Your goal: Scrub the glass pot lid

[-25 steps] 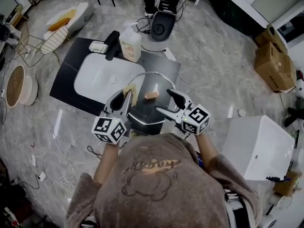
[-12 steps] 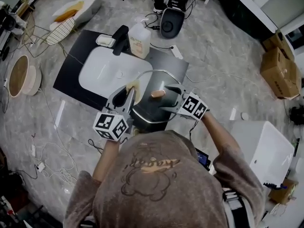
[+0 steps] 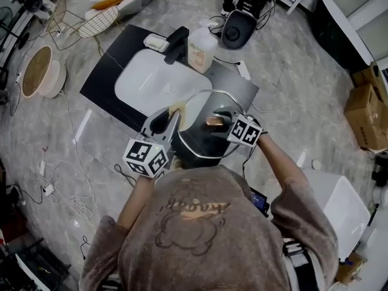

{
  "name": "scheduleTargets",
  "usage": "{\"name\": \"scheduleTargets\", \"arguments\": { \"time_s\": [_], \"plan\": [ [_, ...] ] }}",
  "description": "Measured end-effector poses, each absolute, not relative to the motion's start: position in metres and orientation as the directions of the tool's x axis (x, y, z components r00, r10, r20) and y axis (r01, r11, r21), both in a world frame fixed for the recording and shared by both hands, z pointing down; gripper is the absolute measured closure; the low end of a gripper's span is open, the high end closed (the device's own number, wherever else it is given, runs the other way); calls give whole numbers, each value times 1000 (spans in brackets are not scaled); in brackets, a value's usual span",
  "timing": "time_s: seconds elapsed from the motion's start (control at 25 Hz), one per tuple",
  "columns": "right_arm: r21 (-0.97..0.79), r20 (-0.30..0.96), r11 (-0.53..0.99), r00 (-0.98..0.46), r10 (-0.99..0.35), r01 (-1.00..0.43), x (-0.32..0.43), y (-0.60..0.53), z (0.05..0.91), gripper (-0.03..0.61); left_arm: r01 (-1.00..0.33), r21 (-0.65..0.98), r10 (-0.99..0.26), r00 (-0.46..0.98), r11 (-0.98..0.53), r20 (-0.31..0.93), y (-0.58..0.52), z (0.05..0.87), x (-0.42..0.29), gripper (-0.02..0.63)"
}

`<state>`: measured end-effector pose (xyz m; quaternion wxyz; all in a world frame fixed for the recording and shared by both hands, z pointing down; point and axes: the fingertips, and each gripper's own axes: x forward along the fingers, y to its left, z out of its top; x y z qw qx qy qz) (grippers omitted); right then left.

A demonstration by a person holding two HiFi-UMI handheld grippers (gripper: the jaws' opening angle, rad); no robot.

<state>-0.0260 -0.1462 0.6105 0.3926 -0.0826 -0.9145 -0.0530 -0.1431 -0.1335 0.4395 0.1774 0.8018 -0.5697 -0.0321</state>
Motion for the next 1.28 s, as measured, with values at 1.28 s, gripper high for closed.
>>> {"name": "scheduleTargets", "arguments": {
  "time_s": [1.28],
  "plan": [
    [89,779,975,-625,61,205,-14,-168,615,405,-914,342,-946,285,-219,155,-129,444,-154,540]
  ]
}}
